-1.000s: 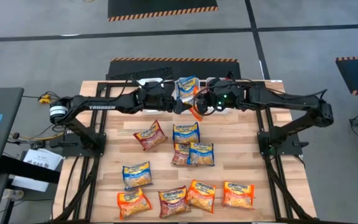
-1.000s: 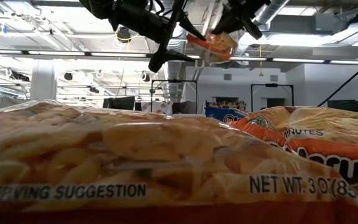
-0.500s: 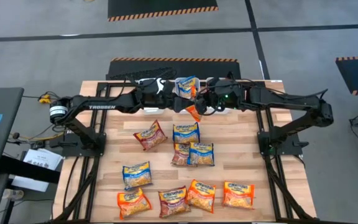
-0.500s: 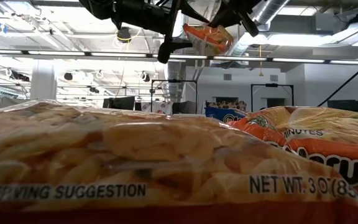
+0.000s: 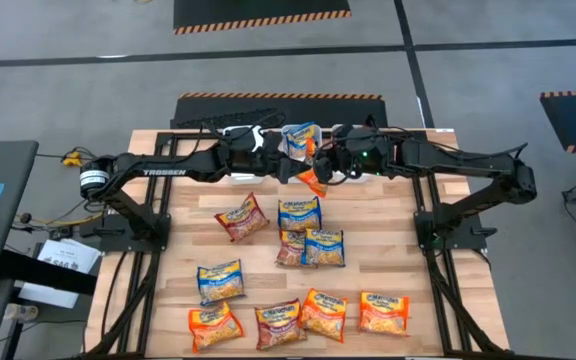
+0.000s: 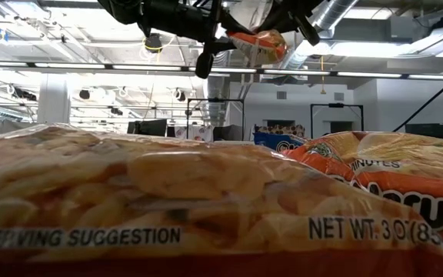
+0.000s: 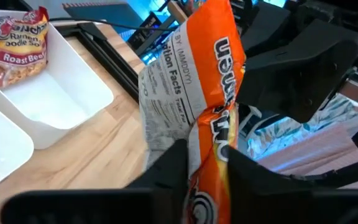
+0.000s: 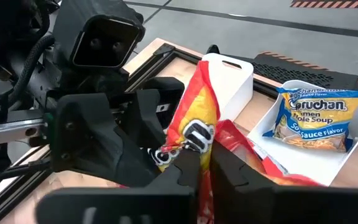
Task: Sort Maruchan noodles
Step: Put the top orange noodle soup pack into the left white bin
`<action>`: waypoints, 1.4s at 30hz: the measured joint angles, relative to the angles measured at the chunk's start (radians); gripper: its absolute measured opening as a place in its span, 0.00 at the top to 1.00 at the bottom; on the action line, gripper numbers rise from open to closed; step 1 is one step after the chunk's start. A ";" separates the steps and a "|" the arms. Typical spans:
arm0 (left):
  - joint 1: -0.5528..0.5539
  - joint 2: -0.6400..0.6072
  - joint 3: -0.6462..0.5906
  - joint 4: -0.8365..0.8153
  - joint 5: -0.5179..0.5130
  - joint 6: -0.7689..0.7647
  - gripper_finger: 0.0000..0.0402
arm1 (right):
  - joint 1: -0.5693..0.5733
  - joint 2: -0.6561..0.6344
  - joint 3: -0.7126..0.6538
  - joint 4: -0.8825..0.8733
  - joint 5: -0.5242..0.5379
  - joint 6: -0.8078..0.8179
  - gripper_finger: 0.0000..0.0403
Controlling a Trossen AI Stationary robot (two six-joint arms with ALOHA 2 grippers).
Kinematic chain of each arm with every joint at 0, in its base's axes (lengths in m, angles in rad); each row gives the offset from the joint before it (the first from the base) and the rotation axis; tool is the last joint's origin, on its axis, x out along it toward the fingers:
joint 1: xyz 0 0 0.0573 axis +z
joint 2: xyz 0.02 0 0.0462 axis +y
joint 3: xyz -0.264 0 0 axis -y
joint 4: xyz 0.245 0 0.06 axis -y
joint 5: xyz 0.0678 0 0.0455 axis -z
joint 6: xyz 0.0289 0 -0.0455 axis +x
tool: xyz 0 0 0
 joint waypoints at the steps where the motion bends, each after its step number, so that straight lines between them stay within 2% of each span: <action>1: 0.000 0.000 0.000 0.000 0.000 0.008 0.91 | 0.000 0.000 0.000 0.000 0.000 0.000 0.88; 4: 0.000 0.000 -0.001 -0.003 0.001 0.036 0.98 | 0.000 0.000 0.000 0.000 -0.001 -0.004 0.81; 12: 0.005 -0.005 -0.001 -0.029 0.001 0.084 0.99 | -0.017 -0.011 -0.001 -0.005 -0.018 -0.048 0.64; 17: 0.033 -0.037 -0.001 -0.128 0.000 0.148 1.00 | -0.048 -0.048 0.001 -0.002 -0.063 -0.066 0.54; 22: 0.090 -0.109 -0.001 -0.278 -0.004 0.256 1.00 | -0.075 -0.100 -0.002 -0.017 -0.088 -0.127 0.48; 25: 0.144 -0.157 -0.001 -0.394 -0.003 0.358 1.00 | -0.088 -0.136 -0.001 -0.016 -0.088 -0.191 0.48; 33: 0.361 -0.259 -0.001 -0.666 -0.003 0.745 0.99 | -0.100 -0.168 -0.001 -0.030 -0.088 -0.313 0.49; 42: 0.574 -0.266 -0.001 -0.681 0.001 1.175 0.99 | -0.129 -0.134 -0.001 -0.035 -0.087 -0.369 0.49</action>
